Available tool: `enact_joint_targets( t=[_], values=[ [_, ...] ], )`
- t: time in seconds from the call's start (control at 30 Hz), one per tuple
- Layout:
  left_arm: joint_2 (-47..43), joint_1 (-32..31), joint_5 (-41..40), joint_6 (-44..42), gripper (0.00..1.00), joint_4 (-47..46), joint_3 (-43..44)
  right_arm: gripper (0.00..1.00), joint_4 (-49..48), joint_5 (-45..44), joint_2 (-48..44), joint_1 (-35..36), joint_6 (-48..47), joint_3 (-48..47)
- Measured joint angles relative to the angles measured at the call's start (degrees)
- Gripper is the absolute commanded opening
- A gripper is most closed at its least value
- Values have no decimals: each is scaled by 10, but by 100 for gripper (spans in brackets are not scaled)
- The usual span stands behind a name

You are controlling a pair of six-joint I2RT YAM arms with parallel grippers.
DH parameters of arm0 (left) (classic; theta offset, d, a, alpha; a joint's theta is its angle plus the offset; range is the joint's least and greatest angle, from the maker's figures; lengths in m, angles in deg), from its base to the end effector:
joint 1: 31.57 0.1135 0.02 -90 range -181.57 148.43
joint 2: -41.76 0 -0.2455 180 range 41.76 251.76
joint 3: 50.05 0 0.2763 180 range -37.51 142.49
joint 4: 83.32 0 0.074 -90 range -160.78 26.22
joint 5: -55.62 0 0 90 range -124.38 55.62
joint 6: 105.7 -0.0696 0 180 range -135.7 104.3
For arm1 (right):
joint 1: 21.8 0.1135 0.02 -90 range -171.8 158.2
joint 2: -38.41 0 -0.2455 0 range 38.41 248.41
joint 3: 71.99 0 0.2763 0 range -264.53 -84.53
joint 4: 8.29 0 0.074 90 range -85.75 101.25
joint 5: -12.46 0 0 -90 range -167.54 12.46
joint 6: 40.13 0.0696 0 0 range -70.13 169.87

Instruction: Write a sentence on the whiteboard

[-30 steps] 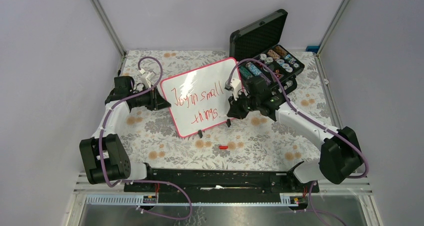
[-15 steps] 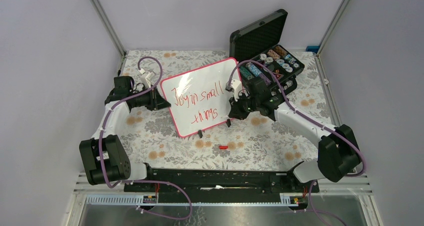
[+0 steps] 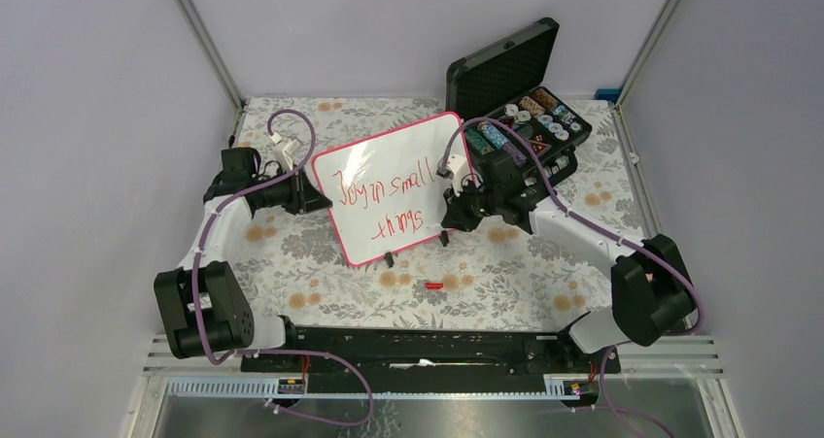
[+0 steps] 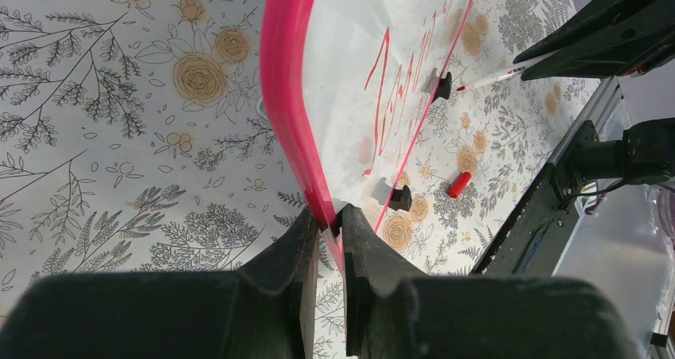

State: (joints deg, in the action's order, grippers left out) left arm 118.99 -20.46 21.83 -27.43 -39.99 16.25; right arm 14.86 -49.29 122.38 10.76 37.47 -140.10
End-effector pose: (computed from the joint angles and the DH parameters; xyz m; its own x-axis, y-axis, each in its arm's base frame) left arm 0.3083 0.0016 0.2091 -0.7048 -0.0232 -0.7090 0.5234 0.6577 -0.5417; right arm 0.2900 0.2243 0.1970 -0.3498 -0.4478 -0.8229 -0.8797 0.4591 0.1241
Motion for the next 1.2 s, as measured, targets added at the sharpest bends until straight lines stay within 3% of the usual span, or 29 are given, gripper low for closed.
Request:
enact_joint_targets(
  t=[0.37,1.2],
  values=[
    [0,0,0,0,0,0,0,0,-10,10,7,0,0,0],
    [0,0,1,0,0,0,0,0,-23,-5,34,-12,3,-10]
  ],
)
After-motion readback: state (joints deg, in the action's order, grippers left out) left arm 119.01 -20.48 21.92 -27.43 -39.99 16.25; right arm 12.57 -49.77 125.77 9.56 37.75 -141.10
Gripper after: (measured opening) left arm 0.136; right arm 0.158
